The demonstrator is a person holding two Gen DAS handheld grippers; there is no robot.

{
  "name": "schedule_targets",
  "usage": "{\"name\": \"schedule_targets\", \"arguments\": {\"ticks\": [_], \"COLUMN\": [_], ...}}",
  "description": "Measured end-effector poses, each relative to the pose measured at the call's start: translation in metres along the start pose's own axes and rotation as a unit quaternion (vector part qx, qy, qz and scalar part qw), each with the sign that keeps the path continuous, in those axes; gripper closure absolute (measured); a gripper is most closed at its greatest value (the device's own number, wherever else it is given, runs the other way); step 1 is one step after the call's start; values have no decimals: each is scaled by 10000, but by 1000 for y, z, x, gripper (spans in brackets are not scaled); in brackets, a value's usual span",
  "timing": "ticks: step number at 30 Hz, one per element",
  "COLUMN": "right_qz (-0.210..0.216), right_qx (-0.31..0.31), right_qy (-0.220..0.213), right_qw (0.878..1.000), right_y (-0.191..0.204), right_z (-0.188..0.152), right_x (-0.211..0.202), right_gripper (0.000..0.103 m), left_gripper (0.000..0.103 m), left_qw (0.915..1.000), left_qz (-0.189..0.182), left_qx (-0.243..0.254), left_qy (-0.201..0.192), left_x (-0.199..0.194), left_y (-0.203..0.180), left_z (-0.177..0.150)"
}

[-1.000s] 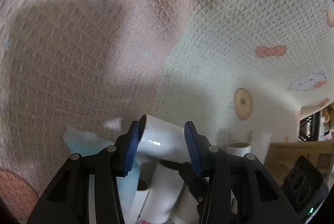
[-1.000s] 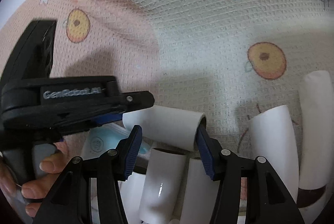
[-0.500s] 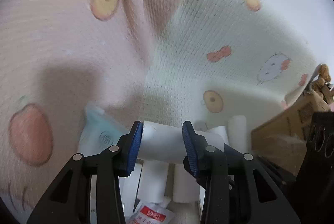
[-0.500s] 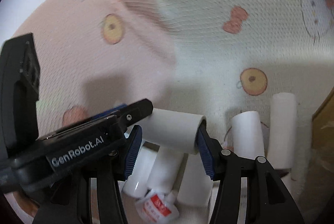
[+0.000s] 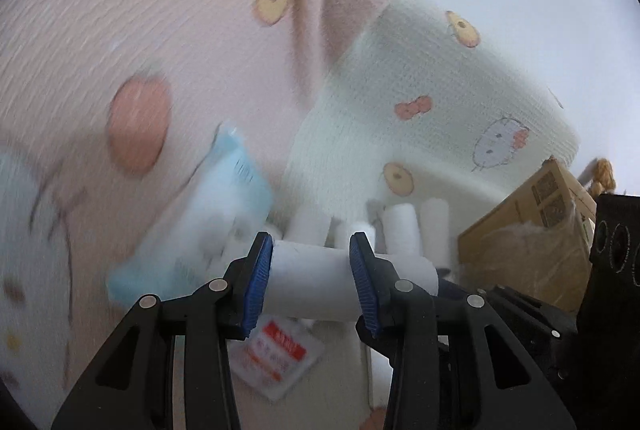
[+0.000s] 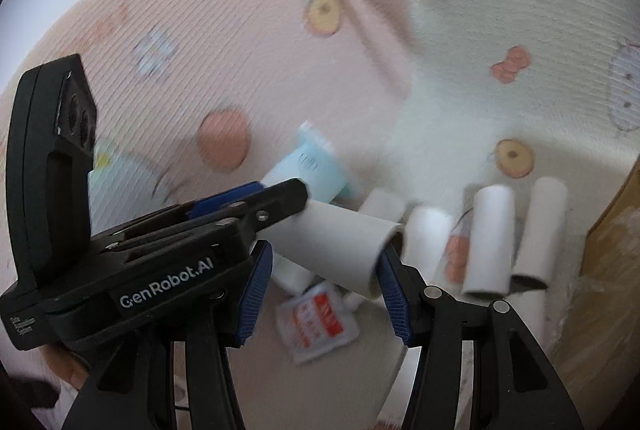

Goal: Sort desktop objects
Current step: 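Lift the lying white tube with the left gripper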

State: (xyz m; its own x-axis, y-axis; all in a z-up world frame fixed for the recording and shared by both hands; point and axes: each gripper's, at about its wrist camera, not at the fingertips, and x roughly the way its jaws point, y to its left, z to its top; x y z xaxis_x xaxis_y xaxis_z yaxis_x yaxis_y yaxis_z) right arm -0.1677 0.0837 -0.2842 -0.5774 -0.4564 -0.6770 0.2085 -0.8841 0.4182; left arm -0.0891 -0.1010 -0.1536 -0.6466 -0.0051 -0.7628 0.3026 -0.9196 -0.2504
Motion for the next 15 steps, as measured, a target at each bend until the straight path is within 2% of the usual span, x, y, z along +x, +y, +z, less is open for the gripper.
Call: {"name": "schedule_targets", "arguments": {"ticks": [3,7,15], "right_qz": [15,131,171], "right_qx": [-241,-560,-772], "right_qy": [192,495,1044], "right_qw": [9995,9971,9914], "right_y": [3,8,0], "right_z": [-9,-22,-42], "right_x": [5,9,22], "right_gripper": [52,52,52], "left_gripper": [60,59,59], "left_qw": [9998,9993,9986], "left_qz": [90,287,278], "left_qx": [-190,-208,-227], "left_qy": [-37,-79,379], "left_x": [-8,-12,-4], "left_y": [6,6,9], "left_z": [-17,-35,-58]}}
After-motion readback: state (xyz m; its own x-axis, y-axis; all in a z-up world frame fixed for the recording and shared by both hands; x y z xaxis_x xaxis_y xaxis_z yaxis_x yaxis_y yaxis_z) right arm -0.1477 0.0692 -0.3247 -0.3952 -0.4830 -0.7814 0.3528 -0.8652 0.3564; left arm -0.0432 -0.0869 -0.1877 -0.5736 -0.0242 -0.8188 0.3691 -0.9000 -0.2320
